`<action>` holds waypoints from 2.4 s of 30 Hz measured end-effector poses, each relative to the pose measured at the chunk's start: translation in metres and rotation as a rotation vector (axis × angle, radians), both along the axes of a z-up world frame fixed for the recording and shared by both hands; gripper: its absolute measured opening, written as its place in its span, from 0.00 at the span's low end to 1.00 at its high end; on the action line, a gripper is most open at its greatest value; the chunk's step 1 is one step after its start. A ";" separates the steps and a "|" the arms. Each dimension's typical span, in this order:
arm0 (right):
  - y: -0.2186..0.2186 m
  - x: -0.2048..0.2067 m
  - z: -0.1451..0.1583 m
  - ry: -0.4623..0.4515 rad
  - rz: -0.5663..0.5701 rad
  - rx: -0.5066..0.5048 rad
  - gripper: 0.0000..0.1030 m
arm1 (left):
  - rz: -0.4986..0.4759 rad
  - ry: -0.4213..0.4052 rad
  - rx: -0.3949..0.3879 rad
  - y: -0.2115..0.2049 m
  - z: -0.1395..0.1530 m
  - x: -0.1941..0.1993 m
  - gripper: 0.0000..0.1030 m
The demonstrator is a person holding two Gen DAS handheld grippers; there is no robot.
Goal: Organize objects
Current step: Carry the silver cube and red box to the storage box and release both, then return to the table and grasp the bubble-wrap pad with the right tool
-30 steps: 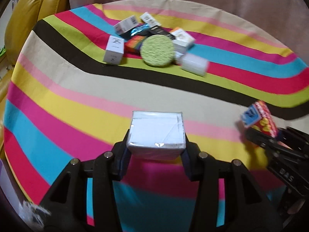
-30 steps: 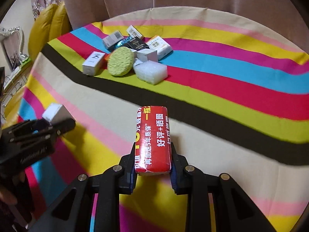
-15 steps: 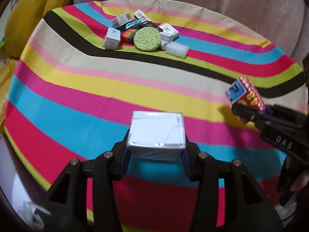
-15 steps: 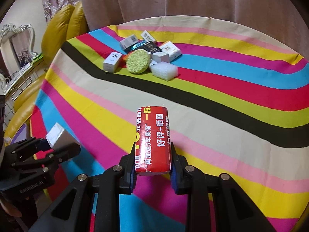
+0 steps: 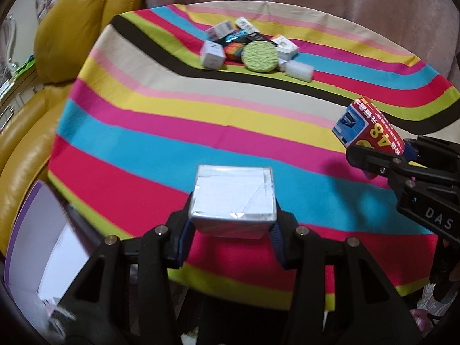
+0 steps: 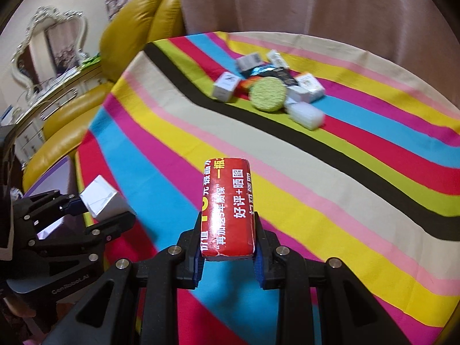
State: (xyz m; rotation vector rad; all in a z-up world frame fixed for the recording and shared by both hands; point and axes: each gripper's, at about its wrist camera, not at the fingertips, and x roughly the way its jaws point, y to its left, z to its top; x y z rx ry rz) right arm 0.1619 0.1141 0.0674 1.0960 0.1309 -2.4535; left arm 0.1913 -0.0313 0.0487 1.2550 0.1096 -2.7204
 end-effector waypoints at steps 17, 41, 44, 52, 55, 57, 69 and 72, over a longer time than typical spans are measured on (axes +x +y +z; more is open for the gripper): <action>-0.134 0.031 0.016 0.029 0.312 0.036 0.28 | 0.223 0.024 0.037 -0.097 0.004 0.073 0.48; -0.312 0.115 -0.001 0.070 0.790 0.150 0.28 | 0.665 0.067 0.094 -0.224 -0.015 0.209 0.48; -0.319 0.109 -0.003 0.056 0.772 0.107 0.29 | 0.736 0.082 0.064 -0.231 -0.013 0.214 0.59; -0.287 0.083 0.003 0.087 0.681 0.092 0.52 | 0.773 0.111 0.086 -0.222 -0.008 0.196 0.90; -0.247 0.056 0.010 0.088 0.580 0.050 0.57 | 0.637 0.105 0.106 -0.195 -0.002 0.159 0.90; -0.209 0.032 0.010 0.087 0.478 0.039 0.61 | 0.523 0.101 0.125 -0.171 0.002 0.129 0.91; 0.021 -0.109 -0.029 -0.029 -0.132 0.137 0.63 | 0.050 0.069 0.224 -0.044 -0.013 -0.112 0.95; 0.050 -0.134 -0.037 -0.052 -0.176 0.125 0.63 | 0.041 0.078 0.186 -0.035 -0.016 -0.150 0.95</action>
